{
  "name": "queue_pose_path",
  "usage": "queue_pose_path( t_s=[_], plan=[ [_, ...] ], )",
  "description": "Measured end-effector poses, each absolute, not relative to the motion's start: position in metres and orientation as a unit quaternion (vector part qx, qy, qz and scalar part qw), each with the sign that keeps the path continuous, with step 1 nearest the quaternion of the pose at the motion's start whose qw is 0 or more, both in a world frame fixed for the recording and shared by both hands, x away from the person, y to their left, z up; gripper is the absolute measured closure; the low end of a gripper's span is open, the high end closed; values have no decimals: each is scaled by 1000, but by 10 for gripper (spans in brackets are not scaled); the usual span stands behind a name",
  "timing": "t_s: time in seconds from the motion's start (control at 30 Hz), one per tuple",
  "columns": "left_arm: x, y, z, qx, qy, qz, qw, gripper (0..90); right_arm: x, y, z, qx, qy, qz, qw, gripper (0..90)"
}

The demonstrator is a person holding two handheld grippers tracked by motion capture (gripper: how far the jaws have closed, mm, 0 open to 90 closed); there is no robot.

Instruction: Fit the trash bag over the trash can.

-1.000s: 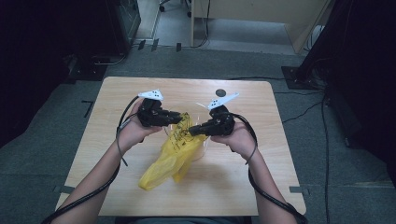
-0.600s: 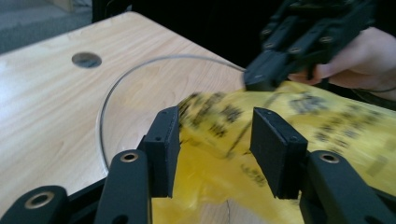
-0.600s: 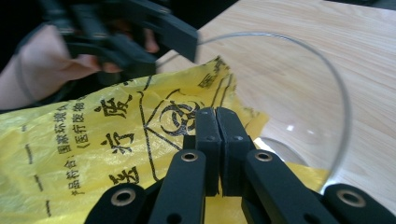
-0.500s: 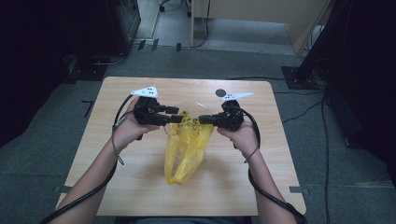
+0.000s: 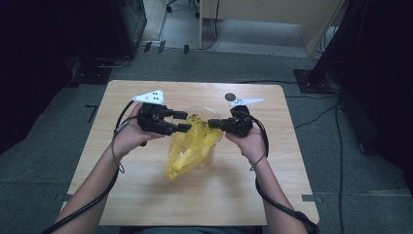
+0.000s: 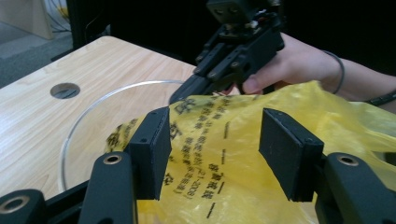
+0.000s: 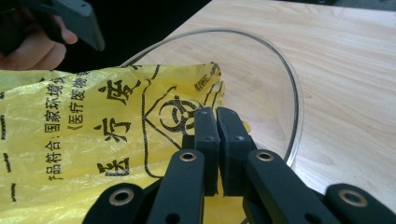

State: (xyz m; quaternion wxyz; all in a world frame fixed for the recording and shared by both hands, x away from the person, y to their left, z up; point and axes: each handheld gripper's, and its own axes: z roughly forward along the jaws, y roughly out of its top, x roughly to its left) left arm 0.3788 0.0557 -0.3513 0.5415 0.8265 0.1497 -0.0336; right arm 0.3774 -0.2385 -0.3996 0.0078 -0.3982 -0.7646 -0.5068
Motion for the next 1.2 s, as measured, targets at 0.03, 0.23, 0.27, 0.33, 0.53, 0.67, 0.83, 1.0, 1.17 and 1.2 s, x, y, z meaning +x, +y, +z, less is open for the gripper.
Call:
queue_pose_path(
  t_s=[0.03, 0.23, 0.27, 0.33, 0.53, 0.67, 0.83, 1.0, 1.17, 1.2],
  plan=[
    [377, 55, -350, 828, 145, -33, 541, 410, 378, -238, -399, -400, -764, -506, 8, 883],
    [370, 58, -339, 836, 131, -16, 532, 375, 377, -239, -400, -412, -757, -507, -3, 860],
    [369, 58, -337, 836, 130, -18, 533, 370, 377, -239, -400, -412, -756, -508, -5, 861],
    [366, 57, -334, 833, 123, -24, 538, 370, 377, -238, -399, -413, -757, -506, -9, 860],
    [364, 44, -340, 836, 124, -31, 533, 425, 377, -237, -399, -411, -757, -507, -13, 831],
    [370, 36, -350, 832, 165, -36, 528, 628, 376, -239, -396, -406, -757, -512, -19, 766],
    [371, 33, -354, 834, 187, -34, 518, 779, 375, -240, -392, -399, -758, -516, -20, 727],
    [370, 28, -356, 839, 194, -25, 508, 861, 375, -239, -393, -397, -762, -512, -25, 707],
    [374, 31, -359, 834, 215, -20, 508, 857, 374, -245, -387, -396, -756, -520, -34, 681],
    [375, 32, -359, 833, 217, -18, 509, 857, 374, -245, -387, -396, -756, -520, -34, 681]
  ],
)
